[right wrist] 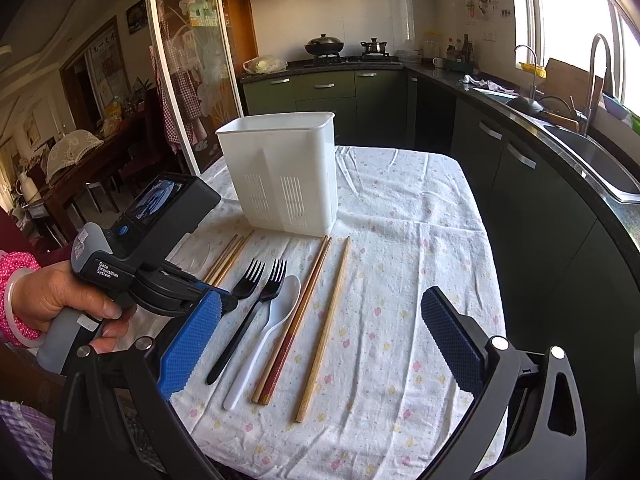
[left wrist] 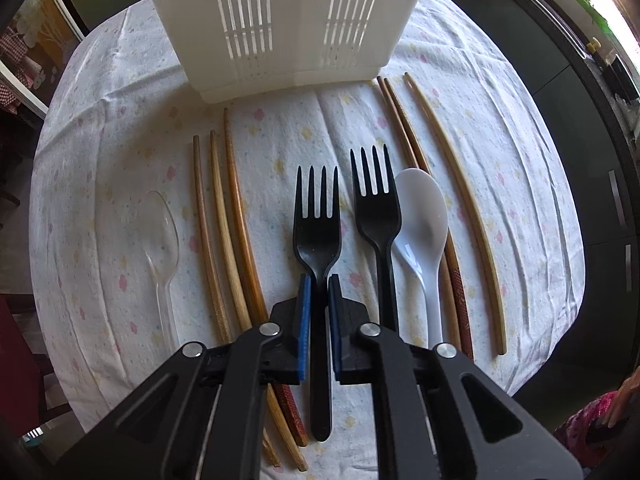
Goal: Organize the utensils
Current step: 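Close the right gripper on the other black fork while the left gripper lifts its fork, then carry both black forks over the white caddy and open both grippers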
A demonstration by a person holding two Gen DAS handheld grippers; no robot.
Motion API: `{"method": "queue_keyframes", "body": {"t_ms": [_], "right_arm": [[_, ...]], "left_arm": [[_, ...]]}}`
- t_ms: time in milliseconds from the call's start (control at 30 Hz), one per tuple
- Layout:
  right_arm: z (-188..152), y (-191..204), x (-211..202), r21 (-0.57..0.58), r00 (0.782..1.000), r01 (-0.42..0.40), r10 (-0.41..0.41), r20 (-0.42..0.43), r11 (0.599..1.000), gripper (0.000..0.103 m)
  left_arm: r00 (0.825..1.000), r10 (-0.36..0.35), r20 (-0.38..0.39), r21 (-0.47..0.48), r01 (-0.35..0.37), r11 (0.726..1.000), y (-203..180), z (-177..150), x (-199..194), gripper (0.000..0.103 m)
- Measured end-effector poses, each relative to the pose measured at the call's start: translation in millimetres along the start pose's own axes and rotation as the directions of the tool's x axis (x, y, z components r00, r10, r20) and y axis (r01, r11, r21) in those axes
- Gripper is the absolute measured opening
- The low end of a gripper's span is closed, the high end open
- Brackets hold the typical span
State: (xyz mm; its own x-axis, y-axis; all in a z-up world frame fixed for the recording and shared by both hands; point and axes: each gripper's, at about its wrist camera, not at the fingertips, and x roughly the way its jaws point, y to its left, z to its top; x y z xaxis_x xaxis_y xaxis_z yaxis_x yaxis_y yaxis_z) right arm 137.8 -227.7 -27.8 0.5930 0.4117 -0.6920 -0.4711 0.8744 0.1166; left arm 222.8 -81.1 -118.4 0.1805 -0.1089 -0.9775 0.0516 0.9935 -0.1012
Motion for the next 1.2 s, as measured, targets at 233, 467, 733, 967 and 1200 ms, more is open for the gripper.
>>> {"method": "queue_keyframes", "body": {"t_ms": [233, 467, 733, 967, 1200], "right_arm": [[18.6, 25.1, 87.2, 0.127, 0.908, -0.209, 0.24, -0.342, 0.97, 0.099], [30.9, 39.6, 155.0, 0.197, 0.829, -0.135, 0.219, -0.514, 0.971, 0.054], [23.3, 48.4, 193.0, 0.184, 0.775, -0.042, 0.149, -0.614, 0.982, 0.043], [27.4, 57.6, 206.4, 0.169, 0.805, 0.002, 0.099, -0.584, 0.986, 0.009], [38.9, 36.5, 151.8, 0.279, 0.88, -0.175, 0.277, -0.386, 0.944, 0.009]], "left_arm": [[0.989, -0.023, 0.148, -0.021, 0.026, 0.999, 39.8, -1.6, -57.2, 0.008], [0.98, -0.058, 0.189, -0.034, 0.066, 0.997, 66.9, -20.6, -75.1, 0.008], [0.976, -0.084, 0.202, -0.015, 0.089, 0.996, 75.5, -26.5, -71.1, 0.008], [0.964, -0.092, 0.25, 0.017, 0.091, 0.996, 69.4, -26.7, -81.5, 0.008], [0.882, -0.142, 0.449, 0.045, 0.136, 0.99, 67.1, 7.0, -147.2, 0.009]]}}
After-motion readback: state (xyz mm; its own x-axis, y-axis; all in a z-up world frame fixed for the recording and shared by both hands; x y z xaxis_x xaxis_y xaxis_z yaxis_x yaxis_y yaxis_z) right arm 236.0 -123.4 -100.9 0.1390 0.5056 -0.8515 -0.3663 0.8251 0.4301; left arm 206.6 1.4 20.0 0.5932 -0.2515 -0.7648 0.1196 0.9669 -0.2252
